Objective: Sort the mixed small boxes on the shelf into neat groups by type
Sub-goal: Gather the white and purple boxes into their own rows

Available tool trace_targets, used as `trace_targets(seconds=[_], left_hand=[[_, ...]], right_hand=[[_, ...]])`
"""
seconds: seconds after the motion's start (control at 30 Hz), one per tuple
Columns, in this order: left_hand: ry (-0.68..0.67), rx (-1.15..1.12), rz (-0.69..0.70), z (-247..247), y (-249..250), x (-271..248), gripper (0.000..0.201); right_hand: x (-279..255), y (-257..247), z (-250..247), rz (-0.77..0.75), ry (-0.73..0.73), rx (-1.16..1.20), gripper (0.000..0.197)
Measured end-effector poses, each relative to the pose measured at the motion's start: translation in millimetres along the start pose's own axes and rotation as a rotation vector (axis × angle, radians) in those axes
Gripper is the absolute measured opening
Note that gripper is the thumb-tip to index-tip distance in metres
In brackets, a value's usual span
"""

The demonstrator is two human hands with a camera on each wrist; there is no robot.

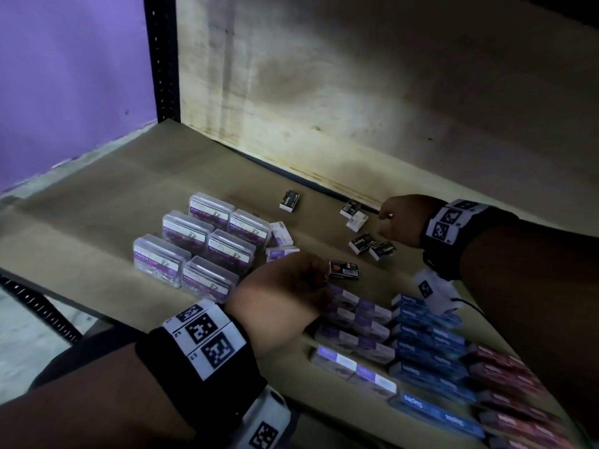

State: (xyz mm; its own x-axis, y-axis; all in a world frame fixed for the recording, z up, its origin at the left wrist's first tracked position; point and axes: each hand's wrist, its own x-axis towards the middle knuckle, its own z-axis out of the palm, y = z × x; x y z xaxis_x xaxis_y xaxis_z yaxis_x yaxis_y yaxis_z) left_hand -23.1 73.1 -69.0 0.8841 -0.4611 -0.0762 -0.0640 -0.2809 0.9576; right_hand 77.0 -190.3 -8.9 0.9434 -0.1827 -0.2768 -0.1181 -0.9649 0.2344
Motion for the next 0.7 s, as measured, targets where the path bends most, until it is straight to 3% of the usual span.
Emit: trace_targets(seconds=[0.17,0.37,0.53,0.7], left_hand=[[0.0,-0.037,-0.031,-1,-7,3,0.022],[-0.02,-0.118,-0.046,3,-14,6,0.034],[-0.001,-0.053,-0.05,2,-17,8,0.035],[0.01,-0.046,-0.035,1,-19,10,0.021]], right_hand=[[16,-10,1,-0.008,0.012,0.017,0.044],[28,-24,9,-0.015,0.004,0.063,0.066],[36,-31,12,-0.025,0.017,0.068,0.045],[41,-43,7,-0.035,-0.011,-0.037,0.046]])
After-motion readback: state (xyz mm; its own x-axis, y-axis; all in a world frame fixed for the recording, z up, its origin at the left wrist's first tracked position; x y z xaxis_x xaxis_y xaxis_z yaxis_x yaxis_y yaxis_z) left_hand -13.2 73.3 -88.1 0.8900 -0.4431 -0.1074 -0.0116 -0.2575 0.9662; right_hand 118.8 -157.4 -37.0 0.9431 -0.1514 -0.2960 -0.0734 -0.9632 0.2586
